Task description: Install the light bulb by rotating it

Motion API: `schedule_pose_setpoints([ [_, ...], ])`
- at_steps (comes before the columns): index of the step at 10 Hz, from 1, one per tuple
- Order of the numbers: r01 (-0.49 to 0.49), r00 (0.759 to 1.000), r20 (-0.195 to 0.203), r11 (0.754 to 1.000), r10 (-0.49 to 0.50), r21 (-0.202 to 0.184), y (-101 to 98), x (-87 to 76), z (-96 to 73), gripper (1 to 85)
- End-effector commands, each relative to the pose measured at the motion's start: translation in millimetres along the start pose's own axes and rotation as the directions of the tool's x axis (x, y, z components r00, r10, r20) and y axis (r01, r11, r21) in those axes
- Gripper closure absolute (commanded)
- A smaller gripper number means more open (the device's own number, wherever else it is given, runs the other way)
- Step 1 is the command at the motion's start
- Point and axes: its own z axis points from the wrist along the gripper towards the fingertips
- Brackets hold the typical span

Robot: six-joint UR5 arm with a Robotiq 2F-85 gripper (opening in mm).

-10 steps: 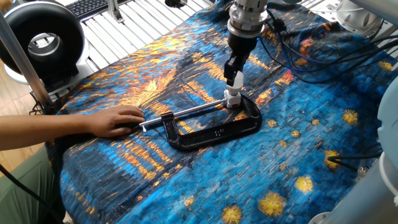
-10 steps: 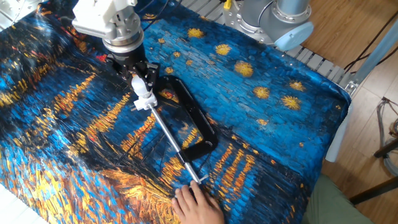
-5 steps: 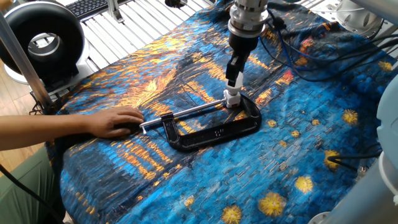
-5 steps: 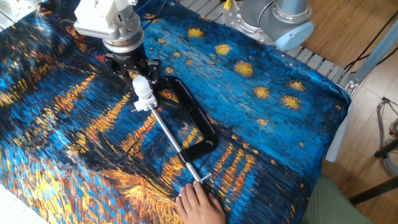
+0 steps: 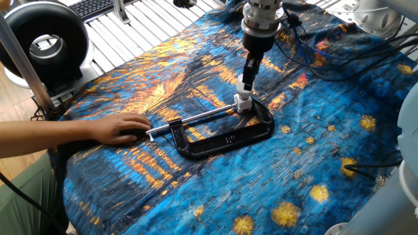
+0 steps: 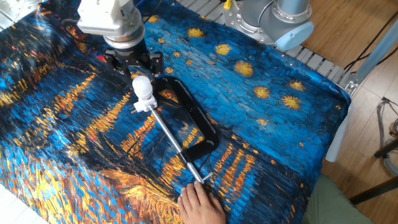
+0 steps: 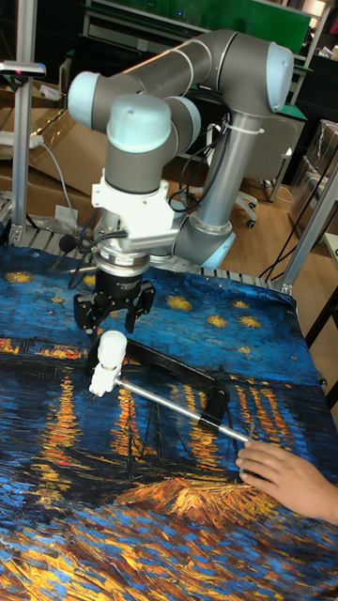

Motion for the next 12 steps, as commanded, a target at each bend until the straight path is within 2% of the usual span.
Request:
schedule_pose_setpoints([
  [1, 0.200, 0.980, -0.009, 0.979, -0.200, 0.047, -0.6, -2.6, -6.9, 20.0],
  [3, 0.345, 0.937, 0.016, 0.932, -0.348, 0.109, -9.9, -15.4, -3.1, 20.0],
  [4, 0.384, 0.921, 0.012, 0.914, -0.389, 0.134, -13.5, -17.2, -1.2, 19.3],
  [5, 0.392, 0.918, 0.007, 0.910, -0.397, 0.136, -10.0, -16.3, 1.6, 19.3],
  [7, 0.432, 0.899, 0.022, 0.892, -0.438, 0.135, -2.9, -22.9, 5.6, 19.3],
  [9, 0.466, 0.880, 0.033, 0.874, -0.474, 0.134, -0.9, -26.2, 7.0, 19.3],
  [12, 0.491, 0.865, 0.040, 0.861, -0.500, 0.134, 0.0, -27.1, 9.2, 19.3],
])
